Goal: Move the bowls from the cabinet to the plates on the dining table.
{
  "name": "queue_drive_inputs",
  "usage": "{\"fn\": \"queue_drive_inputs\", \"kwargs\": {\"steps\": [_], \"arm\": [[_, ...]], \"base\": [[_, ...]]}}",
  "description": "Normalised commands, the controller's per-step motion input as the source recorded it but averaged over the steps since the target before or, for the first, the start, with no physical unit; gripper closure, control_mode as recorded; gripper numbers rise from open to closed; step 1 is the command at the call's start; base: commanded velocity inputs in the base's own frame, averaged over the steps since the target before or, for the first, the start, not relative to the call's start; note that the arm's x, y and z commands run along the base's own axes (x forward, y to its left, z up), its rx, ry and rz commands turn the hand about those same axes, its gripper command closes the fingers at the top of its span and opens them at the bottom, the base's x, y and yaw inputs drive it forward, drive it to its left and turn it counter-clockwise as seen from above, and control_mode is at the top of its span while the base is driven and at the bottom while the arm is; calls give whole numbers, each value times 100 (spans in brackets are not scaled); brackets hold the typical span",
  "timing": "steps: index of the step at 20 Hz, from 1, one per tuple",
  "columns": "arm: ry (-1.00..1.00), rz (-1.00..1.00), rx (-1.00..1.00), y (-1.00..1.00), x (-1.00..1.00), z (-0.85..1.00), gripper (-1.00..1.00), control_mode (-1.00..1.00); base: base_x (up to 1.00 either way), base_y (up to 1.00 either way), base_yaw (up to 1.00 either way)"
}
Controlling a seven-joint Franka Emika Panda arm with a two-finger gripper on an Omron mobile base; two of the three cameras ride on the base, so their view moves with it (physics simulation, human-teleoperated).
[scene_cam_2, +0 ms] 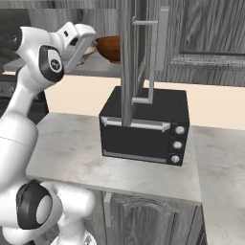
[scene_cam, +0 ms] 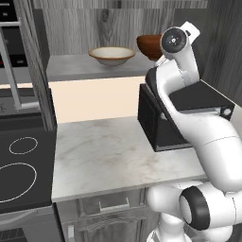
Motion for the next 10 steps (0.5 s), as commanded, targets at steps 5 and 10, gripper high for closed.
{"fn": "queue_drive_inputs", "kwargs": {"steps": [5, 10], "arm": [[6, 3, 0, 0, 32, 0, -100, -100], [3, 2, 0, 0, 33, 0, -100, -100]], "base": [[0, 0, 0], [0, 0, 0]]}}
